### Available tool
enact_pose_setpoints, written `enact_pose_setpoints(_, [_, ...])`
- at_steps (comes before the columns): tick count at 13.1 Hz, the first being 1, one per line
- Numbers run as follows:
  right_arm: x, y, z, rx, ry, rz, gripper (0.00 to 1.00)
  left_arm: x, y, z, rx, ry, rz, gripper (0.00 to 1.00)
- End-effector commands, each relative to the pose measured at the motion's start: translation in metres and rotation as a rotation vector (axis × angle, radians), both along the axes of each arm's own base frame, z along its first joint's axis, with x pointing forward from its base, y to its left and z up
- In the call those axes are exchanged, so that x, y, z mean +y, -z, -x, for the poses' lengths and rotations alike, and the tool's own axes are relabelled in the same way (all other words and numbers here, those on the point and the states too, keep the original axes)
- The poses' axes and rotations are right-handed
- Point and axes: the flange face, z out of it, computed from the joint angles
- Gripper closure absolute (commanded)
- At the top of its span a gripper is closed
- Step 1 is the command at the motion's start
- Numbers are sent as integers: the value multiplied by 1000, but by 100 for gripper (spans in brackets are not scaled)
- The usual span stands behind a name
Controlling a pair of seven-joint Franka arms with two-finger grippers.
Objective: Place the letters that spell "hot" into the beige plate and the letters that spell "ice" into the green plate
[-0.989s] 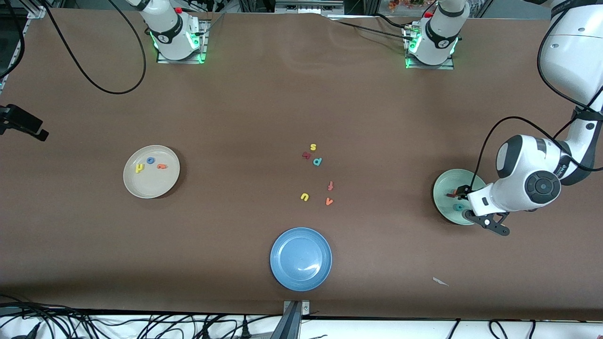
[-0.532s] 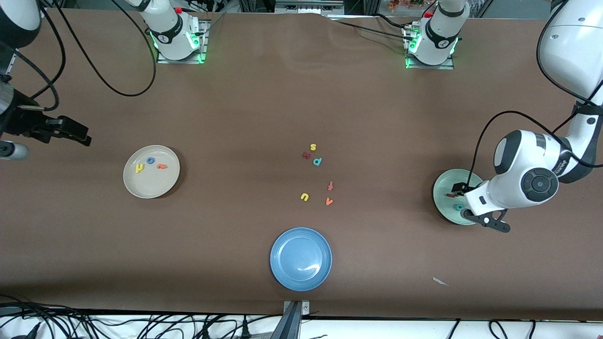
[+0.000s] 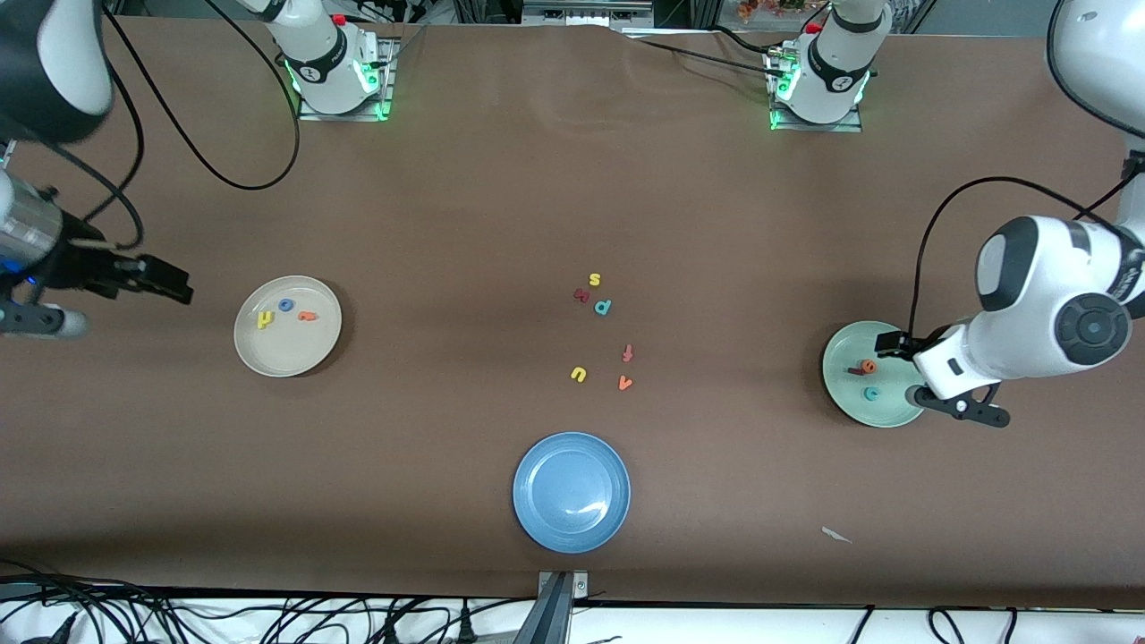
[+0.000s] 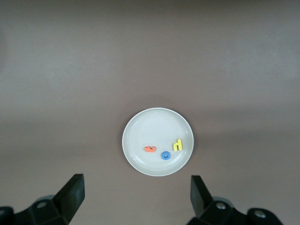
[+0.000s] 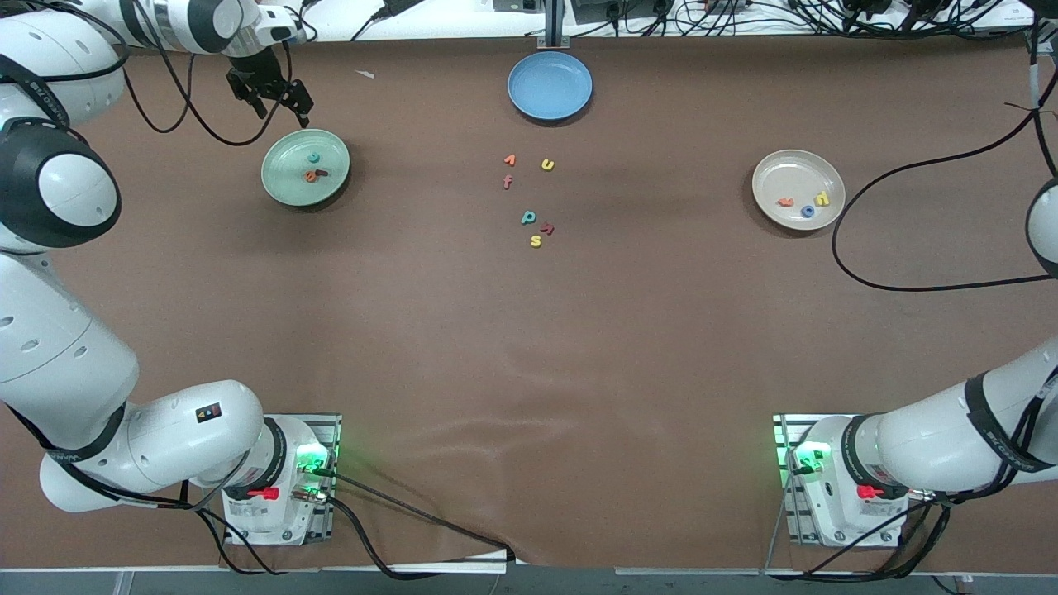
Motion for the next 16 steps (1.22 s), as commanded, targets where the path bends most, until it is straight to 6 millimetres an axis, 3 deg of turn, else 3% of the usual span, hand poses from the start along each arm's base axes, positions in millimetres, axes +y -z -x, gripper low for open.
enact_pose_setpoints(1, [14, -6, 2, -8, 2, 0, 0, 13, -39, 12, -11, -58, -7, 0])
enact_pose_setpoints(3, [13, -10, 4, -7, 24, 0, 0, 20, -71, 25, -3, -129, 41, 0])
enact_pose_setpoints(10, [6, -39, 21, 1, 80, -17, 0, -16, -206, 82, -73, -229, 38, 0])
enact_pose_setpoints(16, [5, -49, 29, 10, 71, -20, 0, -25, -267, 109, -165, -214, 53, 0])
